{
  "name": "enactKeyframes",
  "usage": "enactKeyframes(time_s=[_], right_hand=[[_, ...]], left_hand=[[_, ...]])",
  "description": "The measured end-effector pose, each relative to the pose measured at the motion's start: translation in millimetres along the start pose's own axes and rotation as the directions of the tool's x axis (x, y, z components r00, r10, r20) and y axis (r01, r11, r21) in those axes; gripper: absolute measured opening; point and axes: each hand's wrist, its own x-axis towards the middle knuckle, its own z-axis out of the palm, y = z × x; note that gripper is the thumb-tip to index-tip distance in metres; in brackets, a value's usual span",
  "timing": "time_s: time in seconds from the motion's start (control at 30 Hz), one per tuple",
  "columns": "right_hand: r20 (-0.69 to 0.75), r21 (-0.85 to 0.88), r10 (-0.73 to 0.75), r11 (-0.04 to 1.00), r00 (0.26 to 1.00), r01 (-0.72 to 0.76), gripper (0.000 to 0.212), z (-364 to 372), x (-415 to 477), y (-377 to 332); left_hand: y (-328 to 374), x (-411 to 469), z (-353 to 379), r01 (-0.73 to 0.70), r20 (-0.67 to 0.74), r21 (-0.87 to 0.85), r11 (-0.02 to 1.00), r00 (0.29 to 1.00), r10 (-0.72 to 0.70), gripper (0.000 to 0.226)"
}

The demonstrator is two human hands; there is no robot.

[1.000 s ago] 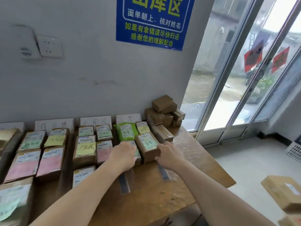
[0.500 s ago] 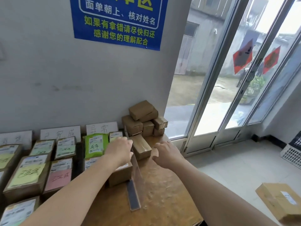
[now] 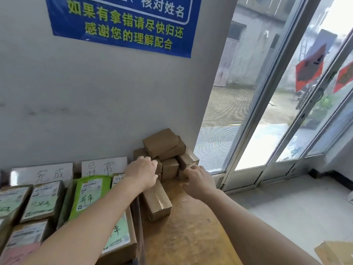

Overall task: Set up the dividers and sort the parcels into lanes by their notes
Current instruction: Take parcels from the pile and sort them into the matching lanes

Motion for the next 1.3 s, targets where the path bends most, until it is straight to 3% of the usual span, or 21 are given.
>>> enactKeyframes(time_s=[0.3, 0.5, 0.73, 0.93, 1.03, 1.17, 1.3], right_hand=[[0.025, 0.033, -0.069, 0.997, 0.997, 0.068, 0.036, 20, 93, 35], [0.003, 0.055, -0.158, 0.986, 0.987, 0.157, 0.032, 34, 163, 58], [-0.051, 0.021, -0.283, 0.958, 0.958, 0.285, 0.060, 56, 223, 72], [-0.011, -0.091, -0.327, 0.942, 0.945, 0.324, 0.080, 79, 252, 73], [-0.027, -0.129, -0.323, 0.939, 0.946, 0.317, 0.083, 88, 259, 68], [-0.079, -0.196, -0.386, 0.910, 0.919, 0.366, 0.053, 89, 262, 61], [-0.112, -0.245, -0.468, 0.868, 0.877, 0.432, 0.051, 92, 260, 64]], left_hand=[[-3, 81, 25, 0.122, 0.005, -0.035, 0.992, 0.993, -0.122, 0.036], [-3, 139, 43, 0.244, 0.017, -0.043, 0.969, 0.970, -0.244, 0.070], [-15, 189, 68, 0.342, 0.040, -0.024, 0.940, 0.939, -0.341, 0.100], [-24, 201, 82, 0.394, 0.037, -0.127, 0.910, 0.919, -0.393, 0.119], [-25, 199, 89, 0.413, -0.050, -0.164, 0.896, 0.904, -0.425, 0.112], [-24, 195, 95, 0.374, -0.184, -0.242, 0.895, 0.888, -0.421, 0.079], [-28, 186, 96, 0.345, -0.261, -0.375, 0.861, 0.851, -0.455, 0.068]])
